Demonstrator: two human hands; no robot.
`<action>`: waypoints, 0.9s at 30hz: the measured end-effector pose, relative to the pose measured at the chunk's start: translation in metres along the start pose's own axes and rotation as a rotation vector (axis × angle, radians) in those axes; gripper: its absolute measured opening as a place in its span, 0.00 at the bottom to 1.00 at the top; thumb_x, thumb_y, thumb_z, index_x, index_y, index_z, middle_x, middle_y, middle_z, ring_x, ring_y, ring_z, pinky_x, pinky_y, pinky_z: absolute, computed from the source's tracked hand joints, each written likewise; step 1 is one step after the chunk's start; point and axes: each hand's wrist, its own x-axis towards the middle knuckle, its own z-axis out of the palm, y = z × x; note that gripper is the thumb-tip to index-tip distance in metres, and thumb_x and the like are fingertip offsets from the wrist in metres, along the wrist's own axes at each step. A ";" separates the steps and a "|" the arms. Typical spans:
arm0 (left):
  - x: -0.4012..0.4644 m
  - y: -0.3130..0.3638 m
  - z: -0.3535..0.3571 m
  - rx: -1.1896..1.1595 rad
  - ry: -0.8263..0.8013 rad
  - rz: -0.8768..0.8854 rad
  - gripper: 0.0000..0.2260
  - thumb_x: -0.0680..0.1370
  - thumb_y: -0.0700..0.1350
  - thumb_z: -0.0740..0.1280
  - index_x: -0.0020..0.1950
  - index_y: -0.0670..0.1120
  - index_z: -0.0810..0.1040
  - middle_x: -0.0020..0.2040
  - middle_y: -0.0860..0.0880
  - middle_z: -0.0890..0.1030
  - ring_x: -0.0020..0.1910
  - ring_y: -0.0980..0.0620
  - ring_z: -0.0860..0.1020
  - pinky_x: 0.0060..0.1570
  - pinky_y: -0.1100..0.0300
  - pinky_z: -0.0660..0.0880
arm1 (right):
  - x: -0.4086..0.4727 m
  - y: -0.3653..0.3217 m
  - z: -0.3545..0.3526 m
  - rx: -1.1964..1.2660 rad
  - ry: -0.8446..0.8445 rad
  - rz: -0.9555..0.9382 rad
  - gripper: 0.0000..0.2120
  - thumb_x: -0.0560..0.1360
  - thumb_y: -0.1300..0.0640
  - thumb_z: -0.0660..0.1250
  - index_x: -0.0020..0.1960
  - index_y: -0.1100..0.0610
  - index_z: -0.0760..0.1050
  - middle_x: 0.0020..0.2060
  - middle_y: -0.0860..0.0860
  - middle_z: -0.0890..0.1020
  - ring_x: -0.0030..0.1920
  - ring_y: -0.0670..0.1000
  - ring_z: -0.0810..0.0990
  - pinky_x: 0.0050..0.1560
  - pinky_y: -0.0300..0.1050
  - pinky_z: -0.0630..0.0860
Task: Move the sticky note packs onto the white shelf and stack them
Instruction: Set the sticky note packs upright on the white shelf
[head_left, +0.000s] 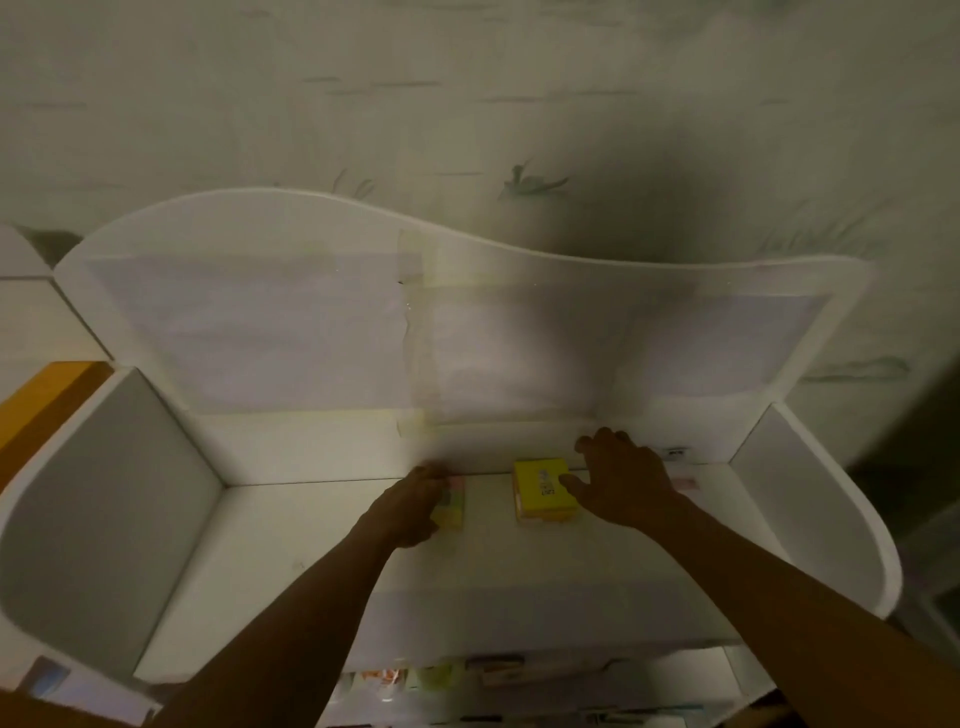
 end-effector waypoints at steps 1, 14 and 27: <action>-0.001 -0.001 0.002 0.004 0.020 0.010 0.21 0.74 0.42 0.71 0.66 0.44 0.72 0.75 0.48 0.60 0.74 0.50 0.59 0.68 0.56 0.66 | -0.001 0.001 -0.001 -0.005 0.008 -0.002 0.26 0.78 0.39 0.57 0.69 0.54 0.66 0.64 0.54 0.70 0.64 0.56 0.69 0.60 0.52 0.70; -0.028 0.017 -0.055 -0.086 0.154 -0.111 0.34 0.72 0.57 0.72 0.74 0.49 0.64 0.76 0.50 0.62 0.73 0.52 0.63 0.69 0.59 0.62 | -0.012 -0.001 -0.046 0.043 0.055 -0.101 0.28 0.76 0.39 0.61 0.71 0.52 0.66 0.68 0.53 0.69 0.68 0.56 0.67 0.64 0.52 0.69; -0.107 0.040 -0.200 0.071 0.357 -0.270 0.37 0.70 0.62 0.71 0.74 0.48 0.63 0.72 0.49 0.67 0.70 0.49 0.67 0.67 0.52 0.68 | -0.015 -0.069 -0.151 0.094 0.175 -0.351 0.34 0.72 0.37 0.66 0.73 0.50 0.64 0.70 0.51 0.69 0.70 0.56 0.66 0.68 0.52 0.65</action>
